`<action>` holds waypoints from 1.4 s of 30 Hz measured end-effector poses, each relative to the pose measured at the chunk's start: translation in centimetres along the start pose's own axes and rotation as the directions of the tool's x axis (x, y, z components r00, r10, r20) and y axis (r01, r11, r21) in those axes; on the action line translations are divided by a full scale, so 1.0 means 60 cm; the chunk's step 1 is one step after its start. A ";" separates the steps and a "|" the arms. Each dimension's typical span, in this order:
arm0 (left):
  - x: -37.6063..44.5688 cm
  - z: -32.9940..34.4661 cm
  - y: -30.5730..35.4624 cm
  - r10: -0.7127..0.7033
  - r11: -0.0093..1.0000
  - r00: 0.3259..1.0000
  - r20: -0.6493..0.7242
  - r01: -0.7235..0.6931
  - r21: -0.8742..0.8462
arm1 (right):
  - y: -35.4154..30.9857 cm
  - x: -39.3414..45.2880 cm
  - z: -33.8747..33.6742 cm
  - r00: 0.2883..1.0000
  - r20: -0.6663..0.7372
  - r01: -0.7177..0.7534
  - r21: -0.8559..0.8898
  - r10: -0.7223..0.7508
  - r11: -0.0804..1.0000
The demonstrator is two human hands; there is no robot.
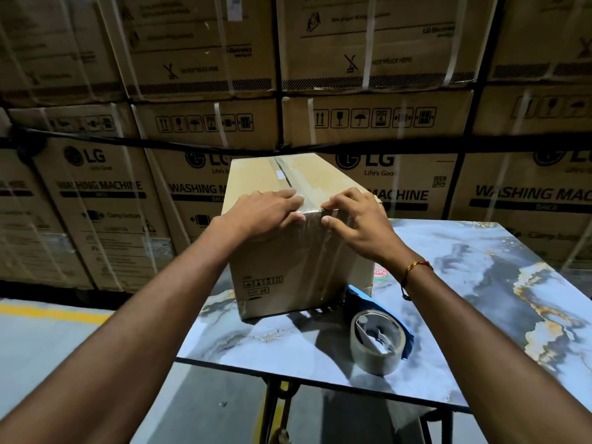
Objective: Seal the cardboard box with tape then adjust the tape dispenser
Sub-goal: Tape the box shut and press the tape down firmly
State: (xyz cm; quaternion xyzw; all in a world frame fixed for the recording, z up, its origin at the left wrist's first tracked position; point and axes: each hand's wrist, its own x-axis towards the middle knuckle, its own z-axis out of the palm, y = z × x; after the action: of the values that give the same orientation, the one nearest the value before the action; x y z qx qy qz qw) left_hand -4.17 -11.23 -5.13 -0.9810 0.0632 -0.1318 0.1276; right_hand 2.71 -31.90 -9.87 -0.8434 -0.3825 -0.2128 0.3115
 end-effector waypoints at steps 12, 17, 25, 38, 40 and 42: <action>0.030 0.004 0.010 -0.074 0.950 0.997 0.034 0.081 -0.303 | 0.010 -0.001 0.000 0.999 0.041 0.029 -0.041 -0.027 0.999; 0.050 0.005 0.006 -0.132 0.912 0.980 0.150 0.179 -0.368 | 0.015 -0.006 0.009 0.998 0.012 0.056 -0.064 -0.055 0.996; 0.049 0.011 0.004 -0.180 0.899 0.966 0.187 0.239 -0.367 | 0.008 -0.008 0.015 0.998 -0.049 0.039 -0.054 -0.041 0.998; -0.054 0.050 -0.019 -0.322 0.943 0.918 -0.233 0.287 -0.171 | -0.017 0.004 0.062 0.970 -0.241 -0.095 -0.306 0.019 0.947; -0.054 0.051 -0.018 -0.314 0.946 0.915 -0.255 0.277 -0.171 | -0.011 0.004 0.065 0.974 -0.225 -0.089 -0.323 0.015 0.942; -0.054 0.048 -0.014 -0.331 0.940 0.910 -0.249 0.294 -0.172 | -0.002 0.002 0.061 0.982 -0.185 -0.039 -0.331 -0.024 0.943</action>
State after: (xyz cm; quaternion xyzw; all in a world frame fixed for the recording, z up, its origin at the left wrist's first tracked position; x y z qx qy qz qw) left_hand -6.38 -9.24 -8.37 -0.9568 -0.0692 -0.2809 0.0302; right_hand 3.12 -29.23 -12.37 -0.8618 -0.3069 -0.3511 0.1996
